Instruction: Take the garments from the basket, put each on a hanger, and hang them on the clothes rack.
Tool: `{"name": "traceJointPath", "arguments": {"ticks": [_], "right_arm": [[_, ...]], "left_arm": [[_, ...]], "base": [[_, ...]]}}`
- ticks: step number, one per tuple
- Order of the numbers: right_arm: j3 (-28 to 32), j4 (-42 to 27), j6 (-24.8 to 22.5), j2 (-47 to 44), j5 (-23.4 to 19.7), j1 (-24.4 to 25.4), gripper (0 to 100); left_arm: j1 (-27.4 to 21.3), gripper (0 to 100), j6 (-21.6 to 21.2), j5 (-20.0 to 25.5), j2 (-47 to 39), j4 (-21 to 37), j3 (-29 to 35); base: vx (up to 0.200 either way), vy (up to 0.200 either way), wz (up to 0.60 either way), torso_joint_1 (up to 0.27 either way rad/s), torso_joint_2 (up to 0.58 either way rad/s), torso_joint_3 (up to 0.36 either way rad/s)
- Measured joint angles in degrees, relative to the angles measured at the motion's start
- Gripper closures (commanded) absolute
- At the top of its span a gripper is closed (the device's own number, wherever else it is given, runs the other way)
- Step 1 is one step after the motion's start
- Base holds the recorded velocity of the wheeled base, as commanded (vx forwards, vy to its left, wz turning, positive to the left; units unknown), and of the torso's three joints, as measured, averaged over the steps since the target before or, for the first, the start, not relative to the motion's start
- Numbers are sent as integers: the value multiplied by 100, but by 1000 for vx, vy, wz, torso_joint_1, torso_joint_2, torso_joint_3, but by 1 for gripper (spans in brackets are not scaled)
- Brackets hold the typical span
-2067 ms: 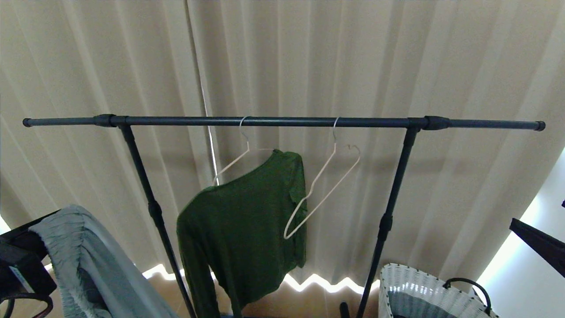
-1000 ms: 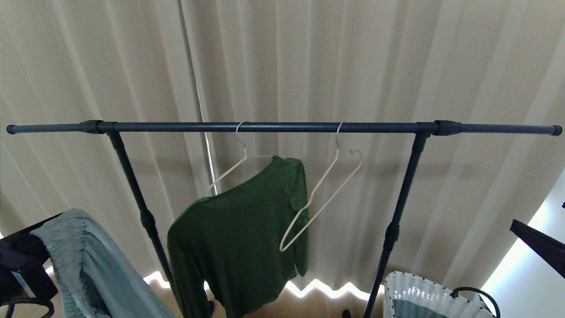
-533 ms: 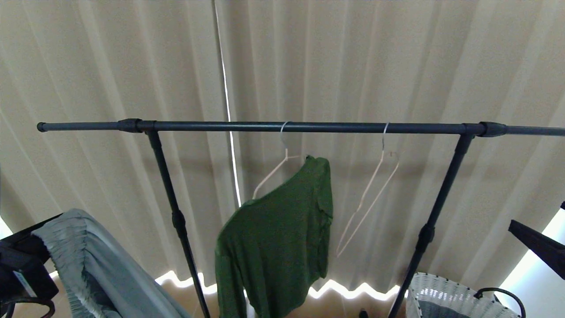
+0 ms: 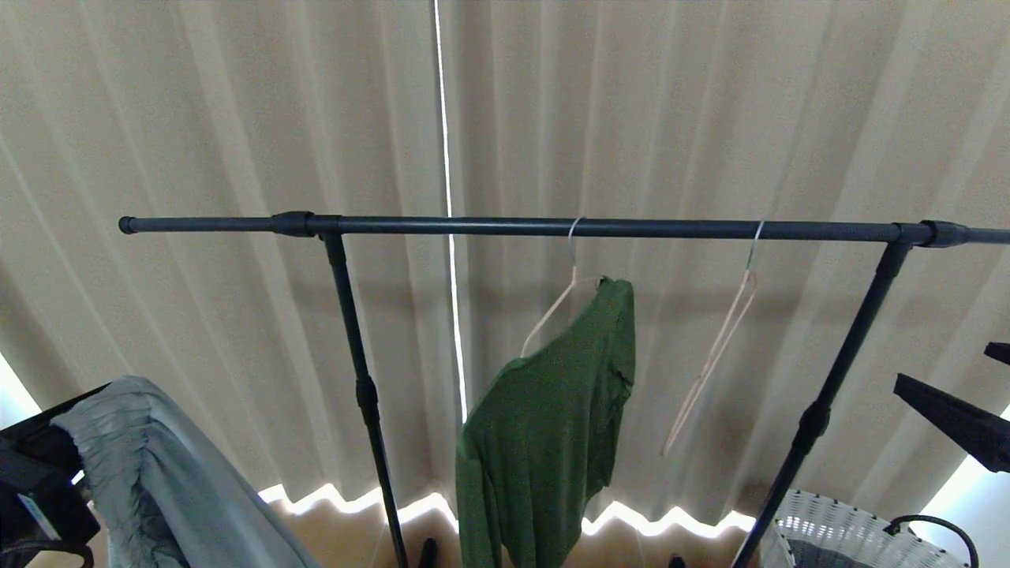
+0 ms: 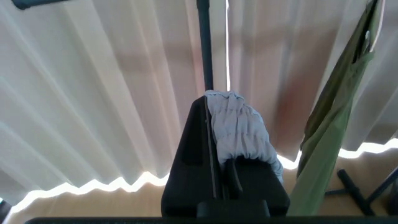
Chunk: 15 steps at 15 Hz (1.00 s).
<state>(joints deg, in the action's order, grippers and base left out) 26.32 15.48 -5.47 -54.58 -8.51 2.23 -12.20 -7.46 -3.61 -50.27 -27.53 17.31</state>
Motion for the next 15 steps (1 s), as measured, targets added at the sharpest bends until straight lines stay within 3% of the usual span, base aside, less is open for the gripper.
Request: {"name": "traceJointPath", "arguments": {"ticks": [4, 6, 9, 12, 15], "right_arm": [[466, -11, 17, -881, 160, 421, 0], [805, 1, 113, -1488, 641, 842, 0], [1345, 11, 692, -2339, 1373, 1469, 0], [1849, 39, 1095, -3155, 2222, 1786, 0], [2068, 17, 1154, -3563, 2322, 1893, 0]], "left_arm": [[-2, 100, 2, 2, -2, 11, -12], [-2, 100, -11, 2, -5, 13, -34], [-2, 100, -127, 5, -7, 11, -48], [9, 100, -138, 5, 6, 2, -30], [7, 100, -140, 2, 6, 5, -28]], "base": [[0, 0, 0, 0, 0, 0], [0, 0, 0, 0, 0, 0], [0, 0, 0, 0, 0, 0], [0, 0, 0, 0, 0, 0], [0, 0, 0, 0, 0, 0]]}}
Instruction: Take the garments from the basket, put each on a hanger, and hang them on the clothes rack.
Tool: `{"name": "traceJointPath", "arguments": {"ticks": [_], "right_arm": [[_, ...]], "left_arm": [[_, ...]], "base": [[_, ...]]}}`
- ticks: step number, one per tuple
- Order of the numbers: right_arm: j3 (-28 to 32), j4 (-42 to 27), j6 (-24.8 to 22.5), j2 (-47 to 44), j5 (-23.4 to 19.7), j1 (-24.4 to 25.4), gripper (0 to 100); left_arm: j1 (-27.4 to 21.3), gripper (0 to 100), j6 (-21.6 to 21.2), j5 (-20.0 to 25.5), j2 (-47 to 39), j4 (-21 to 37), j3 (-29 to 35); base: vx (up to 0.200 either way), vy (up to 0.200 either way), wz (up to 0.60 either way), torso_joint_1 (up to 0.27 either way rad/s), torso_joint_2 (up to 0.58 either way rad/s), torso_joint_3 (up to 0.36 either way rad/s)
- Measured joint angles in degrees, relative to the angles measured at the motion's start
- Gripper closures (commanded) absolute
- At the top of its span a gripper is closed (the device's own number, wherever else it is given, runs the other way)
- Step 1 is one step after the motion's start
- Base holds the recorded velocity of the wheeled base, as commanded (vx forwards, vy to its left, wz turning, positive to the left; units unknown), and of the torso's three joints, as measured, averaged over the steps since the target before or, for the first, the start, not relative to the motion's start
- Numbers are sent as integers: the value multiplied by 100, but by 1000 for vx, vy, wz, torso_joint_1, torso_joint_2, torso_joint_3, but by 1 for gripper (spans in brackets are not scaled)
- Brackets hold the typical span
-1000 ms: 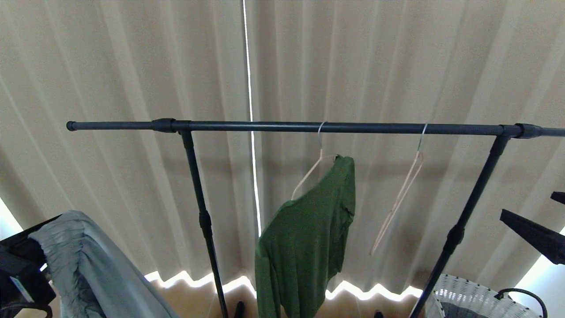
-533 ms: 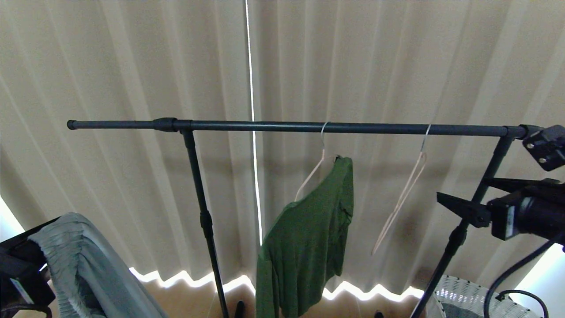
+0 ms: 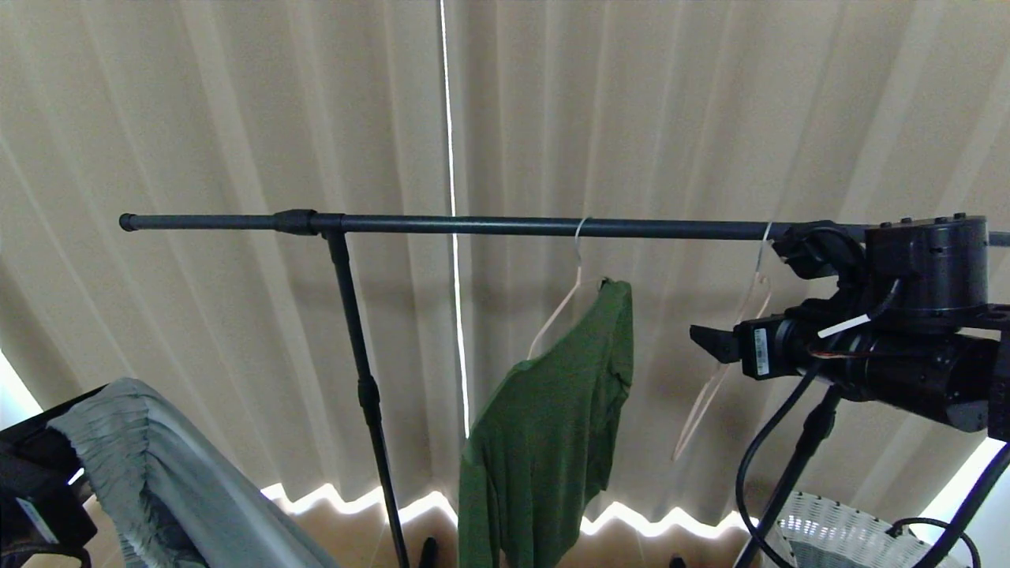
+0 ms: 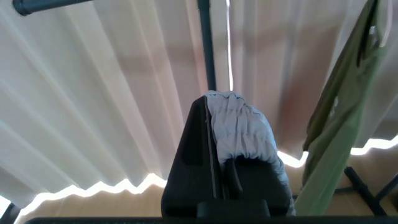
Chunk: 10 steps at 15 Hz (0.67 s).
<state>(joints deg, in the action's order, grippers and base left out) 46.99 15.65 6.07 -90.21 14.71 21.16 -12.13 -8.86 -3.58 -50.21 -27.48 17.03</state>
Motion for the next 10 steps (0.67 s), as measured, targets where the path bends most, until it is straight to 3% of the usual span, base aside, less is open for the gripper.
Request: {"name": "traceJointPath", "arguments": {"ticks": [7, 10], "right_arm": [[24, -2, 60, -386, 52, 111, 0], [-20, -28, 96, -457, 283, 100, 0]], "left_arm": [[-10, 100, 0, 0, -23, 4, -26], [-10, 100, -5, 0, -17, 4, -24]], "base": [[0, 0, 0, 0, 0, 0], [0, 0, 0, 0, 0, 0]]}}
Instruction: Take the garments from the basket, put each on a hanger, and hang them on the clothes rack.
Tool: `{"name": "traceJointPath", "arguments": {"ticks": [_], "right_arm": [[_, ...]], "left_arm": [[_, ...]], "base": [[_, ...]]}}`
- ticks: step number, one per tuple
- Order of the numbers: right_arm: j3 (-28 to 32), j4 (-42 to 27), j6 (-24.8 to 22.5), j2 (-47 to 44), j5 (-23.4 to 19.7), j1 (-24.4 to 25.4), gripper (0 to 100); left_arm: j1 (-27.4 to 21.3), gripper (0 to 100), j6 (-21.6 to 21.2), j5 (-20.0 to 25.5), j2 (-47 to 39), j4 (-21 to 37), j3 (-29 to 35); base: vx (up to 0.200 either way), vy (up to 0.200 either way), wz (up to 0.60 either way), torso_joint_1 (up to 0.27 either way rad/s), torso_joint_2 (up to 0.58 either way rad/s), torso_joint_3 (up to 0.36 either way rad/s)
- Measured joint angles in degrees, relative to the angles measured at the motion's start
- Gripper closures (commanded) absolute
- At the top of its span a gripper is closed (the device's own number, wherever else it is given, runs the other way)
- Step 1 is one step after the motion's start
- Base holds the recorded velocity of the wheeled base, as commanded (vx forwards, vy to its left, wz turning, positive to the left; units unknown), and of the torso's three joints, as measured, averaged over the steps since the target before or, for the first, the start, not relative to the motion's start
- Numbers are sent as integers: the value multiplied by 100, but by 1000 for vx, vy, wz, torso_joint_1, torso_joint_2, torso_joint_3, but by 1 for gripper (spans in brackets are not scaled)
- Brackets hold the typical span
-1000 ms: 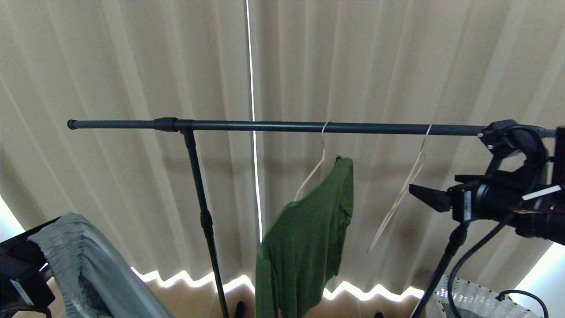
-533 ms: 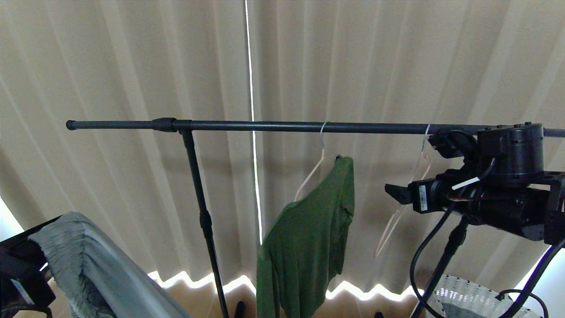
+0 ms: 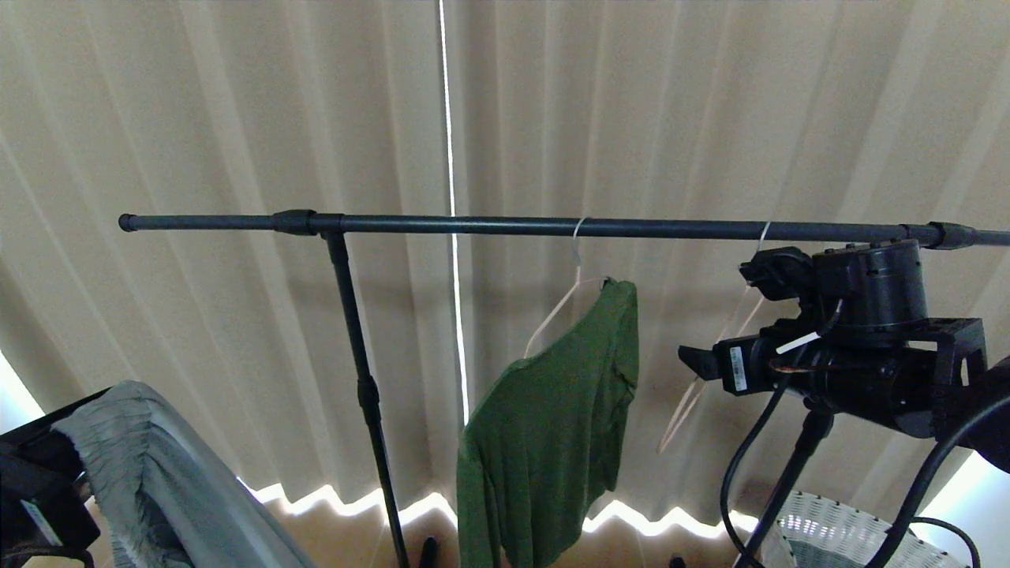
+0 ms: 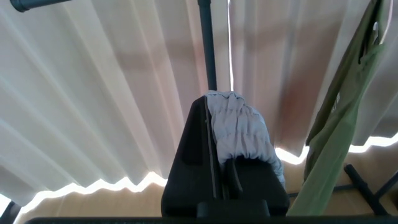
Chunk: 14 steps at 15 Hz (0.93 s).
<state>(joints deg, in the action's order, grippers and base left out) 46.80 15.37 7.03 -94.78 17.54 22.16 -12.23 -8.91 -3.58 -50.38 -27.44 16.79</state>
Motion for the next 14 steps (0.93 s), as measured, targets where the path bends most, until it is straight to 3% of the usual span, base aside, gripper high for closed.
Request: {"name": "traceJointPath", "arguments": {"ticks": [14], "right_arm": [[-163, -5, -9, -139, 506, -325, 0]], "left_arm": [[0, 100, 2, 2, 9, 2, -11]], "base": [[0, 0, 0, 0, 0, 0]]}}
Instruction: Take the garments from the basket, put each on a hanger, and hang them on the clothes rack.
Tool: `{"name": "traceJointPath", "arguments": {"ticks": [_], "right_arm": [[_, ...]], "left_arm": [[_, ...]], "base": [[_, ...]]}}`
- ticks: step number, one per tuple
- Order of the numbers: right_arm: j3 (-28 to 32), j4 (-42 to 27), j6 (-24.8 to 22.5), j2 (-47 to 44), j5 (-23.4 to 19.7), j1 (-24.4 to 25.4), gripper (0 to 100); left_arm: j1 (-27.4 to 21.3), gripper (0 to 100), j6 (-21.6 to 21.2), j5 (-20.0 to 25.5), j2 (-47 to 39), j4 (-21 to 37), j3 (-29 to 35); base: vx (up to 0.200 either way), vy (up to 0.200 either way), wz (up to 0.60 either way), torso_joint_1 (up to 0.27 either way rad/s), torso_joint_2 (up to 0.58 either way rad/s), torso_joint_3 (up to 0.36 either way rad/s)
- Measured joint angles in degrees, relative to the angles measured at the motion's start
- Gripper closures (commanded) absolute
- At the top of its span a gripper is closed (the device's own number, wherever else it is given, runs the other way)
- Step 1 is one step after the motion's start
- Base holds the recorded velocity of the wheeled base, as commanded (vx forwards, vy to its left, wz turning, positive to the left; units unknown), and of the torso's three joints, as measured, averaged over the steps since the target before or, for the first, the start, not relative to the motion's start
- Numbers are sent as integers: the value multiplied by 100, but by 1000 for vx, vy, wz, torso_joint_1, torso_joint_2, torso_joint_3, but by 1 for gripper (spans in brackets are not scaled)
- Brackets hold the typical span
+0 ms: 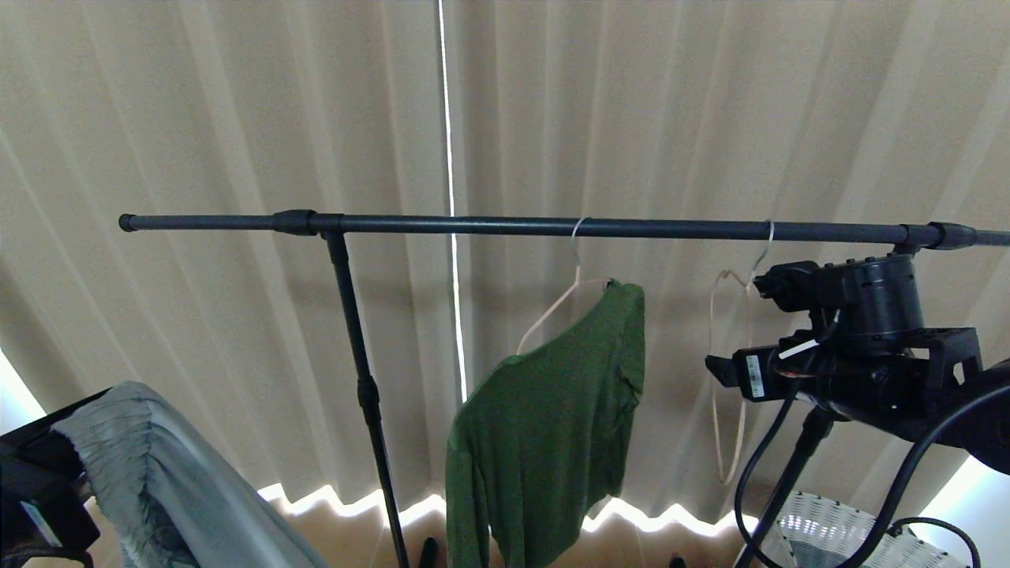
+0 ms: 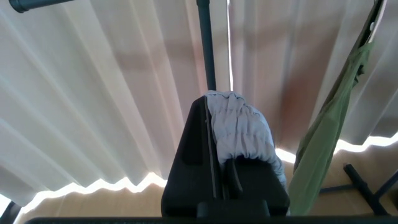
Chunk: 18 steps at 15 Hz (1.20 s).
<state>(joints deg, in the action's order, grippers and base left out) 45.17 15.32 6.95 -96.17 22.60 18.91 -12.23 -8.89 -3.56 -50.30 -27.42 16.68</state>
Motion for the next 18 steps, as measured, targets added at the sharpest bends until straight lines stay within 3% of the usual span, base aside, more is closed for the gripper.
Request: {"name": "traceJointPath", "arguments": {"ticks": [5, 6, 18], "right_arm": [[0, 2, 13, -93, -2, -17, 0], [-2, 2, 11, -118, -2, -48, 100], [-44, 84, 9, -82, -13, -373, 100]], "left_arm": [[0, 100, 0, 0, 9, -2, 7], [0, 100, -2, -2, 13, -6, 10], [0, 100, -9, -2, 50, -2, 11]], "base": [[0, 0, 0, 0, 0, 0], [0, 0, 0, 0, 0, 0], [0, 0, 0, 0, 0, 0]]}}
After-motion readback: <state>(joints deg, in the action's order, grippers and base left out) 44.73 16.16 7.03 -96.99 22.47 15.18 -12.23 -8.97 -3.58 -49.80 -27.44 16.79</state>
